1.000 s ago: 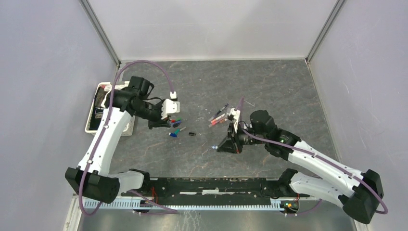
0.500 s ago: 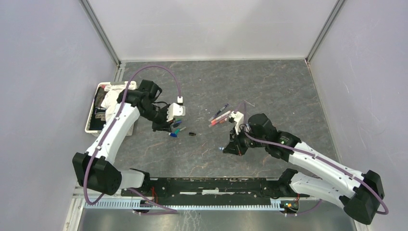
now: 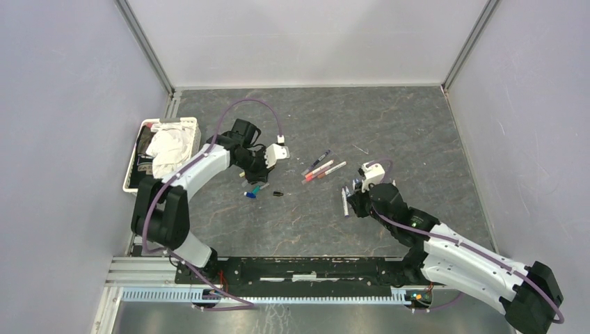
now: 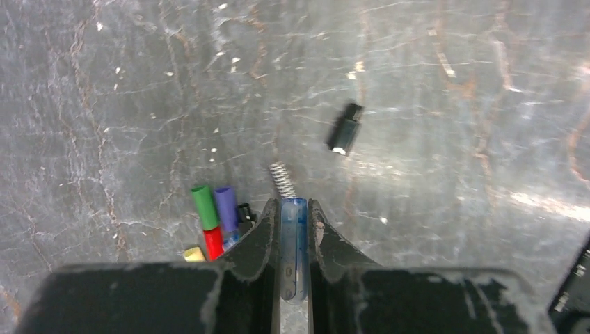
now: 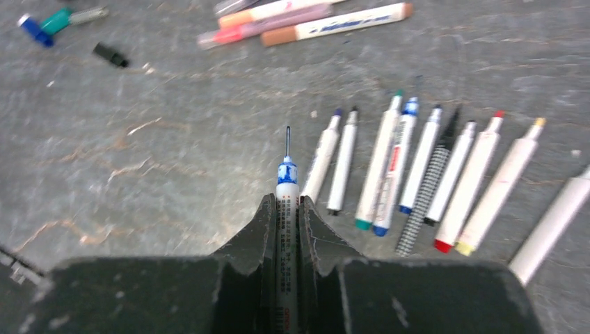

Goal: Open the pen caps
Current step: Place the pen cap at the center of the board, then place the pen at the center of the board.

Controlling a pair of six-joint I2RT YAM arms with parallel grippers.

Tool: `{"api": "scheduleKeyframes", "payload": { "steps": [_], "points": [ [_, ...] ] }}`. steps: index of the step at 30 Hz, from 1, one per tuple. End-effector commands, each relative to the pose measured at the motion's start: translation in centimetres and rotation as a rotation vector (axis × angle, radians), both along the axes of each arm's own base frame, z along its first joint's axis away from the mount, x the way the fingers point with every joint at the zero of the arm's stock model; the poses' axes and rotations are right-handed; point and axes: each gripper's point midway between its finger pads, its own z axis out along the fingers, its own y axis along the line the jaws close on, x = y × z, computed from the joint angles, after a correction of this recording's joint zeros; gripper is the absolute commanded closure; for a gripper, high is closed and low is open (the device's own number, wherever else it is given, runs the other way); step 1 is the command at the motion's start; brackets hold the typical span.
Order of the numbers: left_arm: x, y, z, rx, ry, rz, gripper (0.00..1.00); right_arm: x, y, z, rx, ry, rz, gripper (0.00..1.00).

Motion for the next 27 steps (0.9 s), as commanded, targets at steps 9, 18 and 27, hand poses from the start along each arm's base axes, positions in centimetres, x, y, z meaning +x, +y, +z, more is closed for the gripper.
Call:
{"api": "scheduleKeyframes", "payload": {
  "steps": [9, 18, 27],
  "points": [
    [4.8, 0.4, -4.5, 0.079, -0.064, 0.141, 0.71, 4.9, -2.5, 1.4, -0.032, -0.182, -0.266, 1.00],
    [4.2, 0.2, -3.4, 0.056, -0.025, 0.192, 0.48, 6.3, -1.1, -1.2, -0.030, -0.148, -0.233, 1.00],
    [3.8, -1.4, 6.0, -0.092, 0.010, 0.296, 0.00, 7.0, -1.3, -4.2, -0.051, -0.087, -0.222, 1.00]
  ]
}}
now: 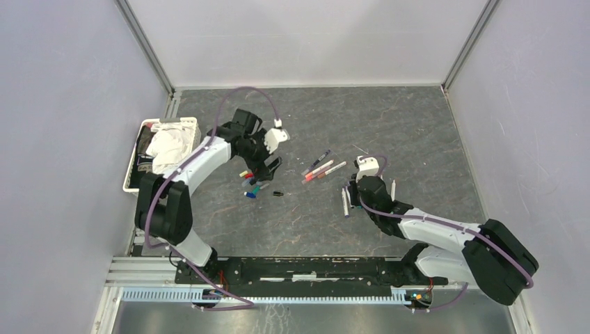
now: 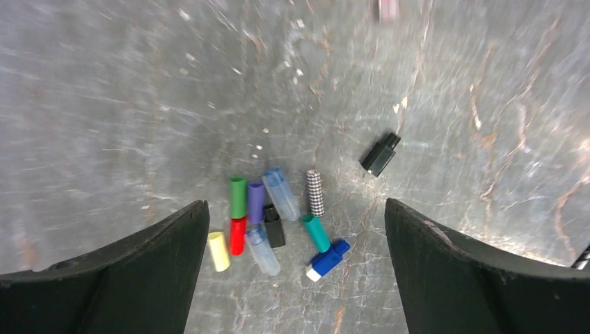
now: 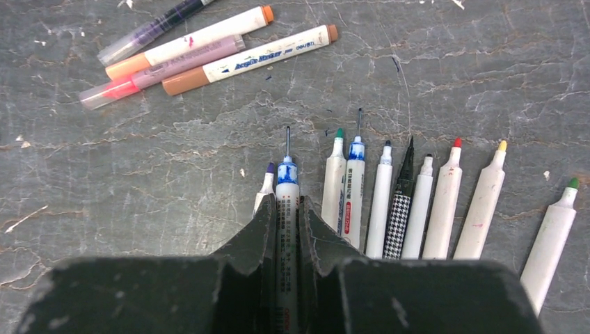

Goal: Open the pen caps
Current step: Place the pen at the center of the board.

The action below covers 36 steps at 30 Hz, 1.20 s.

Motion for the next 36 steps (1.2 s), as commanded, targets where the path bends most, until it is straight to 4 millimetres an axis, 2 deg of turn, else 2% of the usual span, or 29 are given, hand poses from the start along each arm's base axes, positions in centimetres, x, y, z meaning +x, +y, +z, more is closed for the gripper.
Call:
{"api": "scheduleKeyframes", "payload": {
  "steps": [1, 4, 7, 11, 14, 16, 22, 27, 30, 32, 36],
  "points": [
    [0.8, -1.2, 7.9, -0.127, -0.024, 0.112, 0.00, 0.9, 0.4, 0.0, 0.032, -0.023, 0.009, 1.00],
    [1.3, -0.6, 11.1, -0.140, -0.043, 0.185, 0.00, 0.9, 0.5, -0.6, 0.029, -0.004, 0.023, 0.97],
    [1.8, 0.7, 13.9, -0.124, -0.110, 0.250, 0.00, 0.8, 0.6, -1.0, 0.030, 0.010, 0.031, 0.90],
    [2.5, 2.8, 17.0, -0.114, -0.257, 0.360, 0.00, 0.6, 0.7, -1.5, 0.035, 0.028, 0.040, 0.78],
    [2.3, 4.2, 19.0, -0.127, -0.356, 0.416, 0.00, 0.4, 0.8, -1.9, 0.040, 0.042, 0.045, 0.74],
    [2.0, 4.6, 19.4, -0.131, -0.377, 0.427, 0.00, 0.3, 0.9, -2.1, 0.047, 0.051, 0.046, 0.72],
    [1.3, 4.4, 19.1, -0.115, -0.337, 0.393, 0.00, 0.3, 0.9, -1.6, 0.056, 0.052, 0.048, 0.70],
    [1.6, 4.5, 19.8, -0.128, -0.358, 0.410, 0.00, 0.6, 0.9, 0.3, 0.055, 0.020, 0.048, 0.71],
    [1.8, 4.5, 20.3, -0.135, -0.366, 0.422, 0.00, 1.1, 1.2, 2.1, 0.069, -0.006, 0.053, 0.70],
    [1.8, 4.5, 20.7, -0.142, -0.371, 0.433, 0.00, 1.5, 1.6, 3.4, 0.078, -0.025, 0.058, 0.66],
    [1.9, 4.5, 21.2, -0.154, -0.375, 0.453, 0.00, 3.0, 2.5, 5.5, 0.044, -0.060, 0.083, 0.46]
  ]
}}
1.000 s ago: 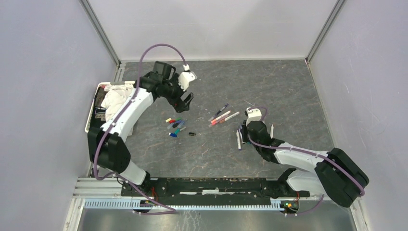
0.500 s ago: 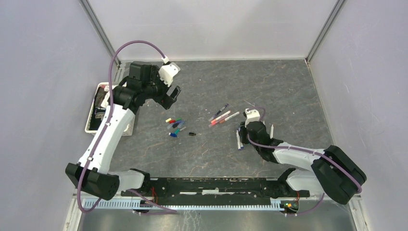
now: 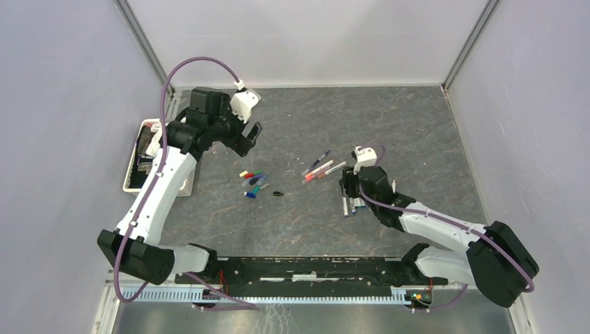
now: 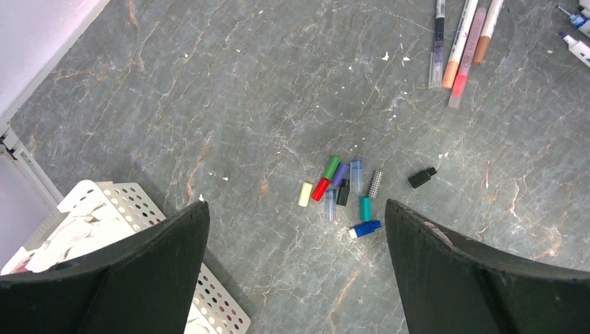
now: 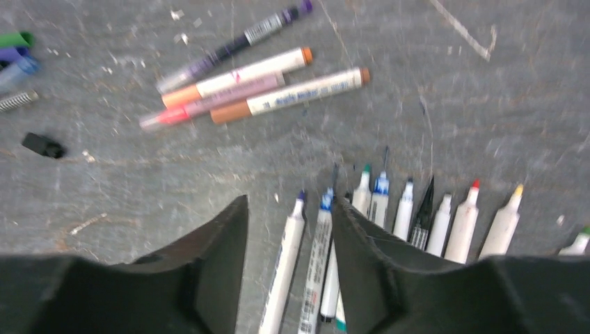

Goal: Open the pen caps
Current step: Place the pen at the center of the board, then pick up the pen from the center of the board.

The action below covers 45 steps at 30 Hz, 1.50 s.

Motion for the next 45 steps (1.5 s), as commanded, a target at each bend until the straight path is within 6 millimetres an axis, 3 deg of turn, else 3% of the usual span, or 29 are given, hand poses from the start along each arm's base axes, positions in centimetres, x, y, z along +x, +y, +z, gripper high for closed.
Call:
{"api": "scheduleKeyframes", "payload": {
  "steps": [1, 7, 11, 18, 22, 28, 36, 41, 45],
  "points": [
    [0.3, 0.1, 2.4, -0.059, -0.040, 0.064, 0.00, 2.6, 1.5, 4.0, -0.025, -0.075, 0.033, 0.43],
    [-0.3, 0.1, 1.7, -0.054, -0.007, 0.053, 0.00, 4.7, 5.4, 3.2, -0.071, 0.019, 0.296, 0.24],
    [-0.8, -0.1, 1.9, -0.064, -0.001, 0.032, 0.00, 4.1, 8.0, 1.4, -0.087, 0.129, 0.583, 0.02],
    [-1.2, -0.3, 1.6, -0.062, 0.018, 0.017, 0.00, 7.3, 6.0, 0.5, -0.171, 0.113, 0.528, 0.02],
    [-1.5, -0.3, 1.5, -0.064, 0.022, 0.008, 0.00, 7.8, 4.9, -0.3, -0.169, 0.126, 0.531, 0.03],
    [-1.7, -0.5, 1.9, -0.077, 0.020, -0.001, 0.00, 7.2, 4.5, -3.1, -0.140, 0.192, 0.587, 0.05],
    [-2.0, -0.4, 2.3, -0.075, 0.004, -0.003, 0.00, 6.1, 3.9, -4.7, -0.140, 0.231, 0.573, 0.11],
    [-2.0, -0.5, 1.8, -0.074, 0.021, -0.006, 0.00, 5.0, 4.0, -5.0, -0.112, 0.242, 0.590, 0.20],
    [-2.0, -0.6, 1.8, -0.083, 0.025, -0.011, 0.00, 5.4, 4.2, -3.1, -0.109, 0.200, 0.596, 0.20]
  ]
}}
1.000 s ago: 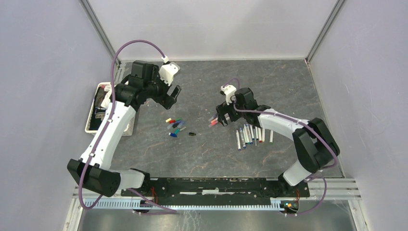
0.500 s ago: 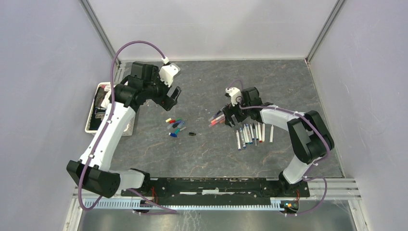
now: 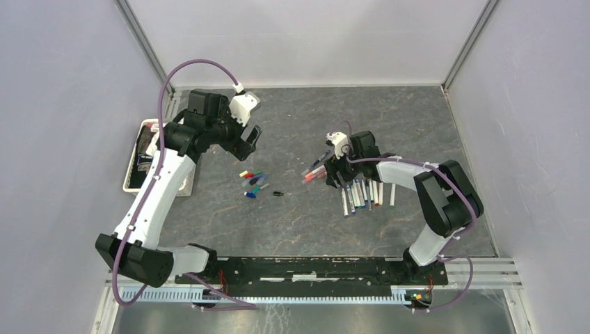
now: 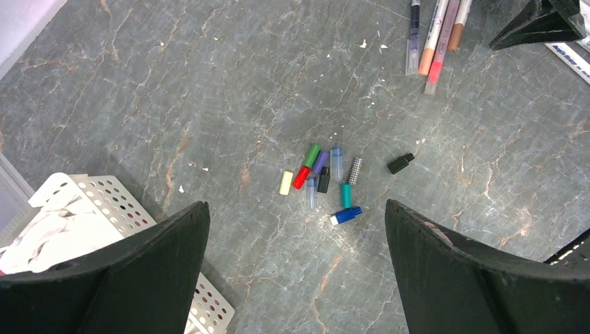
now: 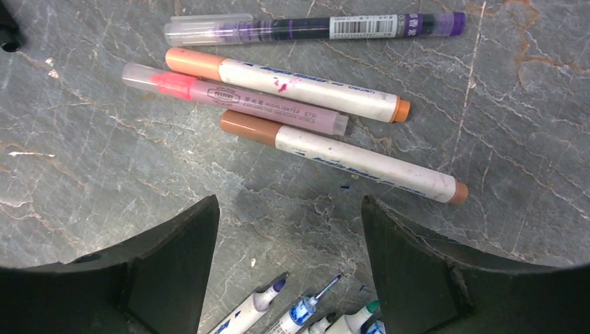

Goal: Open the pen caps
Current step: Pick up the pen from the center of the board.

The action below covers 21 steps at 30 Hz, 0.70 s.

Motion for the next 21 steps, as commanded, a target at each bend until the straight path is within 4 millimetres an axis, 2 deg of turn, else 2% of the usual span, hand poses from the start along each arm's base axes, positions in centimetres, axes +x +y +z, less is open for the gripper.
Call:
{"api": "scheduleKeyframes", "payload": {
  "steps": [1, 5, 8, 11, 16, 19, 21],
  "points": [
    [-0.5, -0.5, 1.7, -0.058, -0.019, -0.003, 0.00, 0.1, 0.7, 2.9, 0.048, -0.052, 0.025, 0.20],
    [-0.6, -0.6, 1.7, -0.062, -0.016, -0.007, 0.00, 2.1, 0.3, 6.2, 0.060, -0.147, -0.020, 0.14],
    [-0.6, -0.5, 1.6, -0.058, -0.014, -0.003, 0.00, 3.1, 0.2, 6.9, 0.052, -0.164, -0.035, 0.11],
    [-0.7, -0.4, 1.6, -0.055, -0.017, -0.002, 0.00, 3.6, 0.2, 5.9, 0.033, -0.136, -0.026, 0.10],
    [-0.8, -0.3, 1.9, -0.052, -0.029, -0.004, 0.00, 3.3, 0.4, 3.0, 0.020, -0.058, -0.001, 0.11],
    [-0.8, -0.2, 1.9, -0.046, -0.030, -0.005, 0.00, 2.3, 0.5, 1.9, 0.032, -0.023, 0.003, 0.13],
    [-0.8, -0.2, 2.0, -0.044, -0.033, -0.006, 0.00, 1.9, 0.4, 2.0, 0.044, -0.042, 0.004, 0.13]
  ]
}}
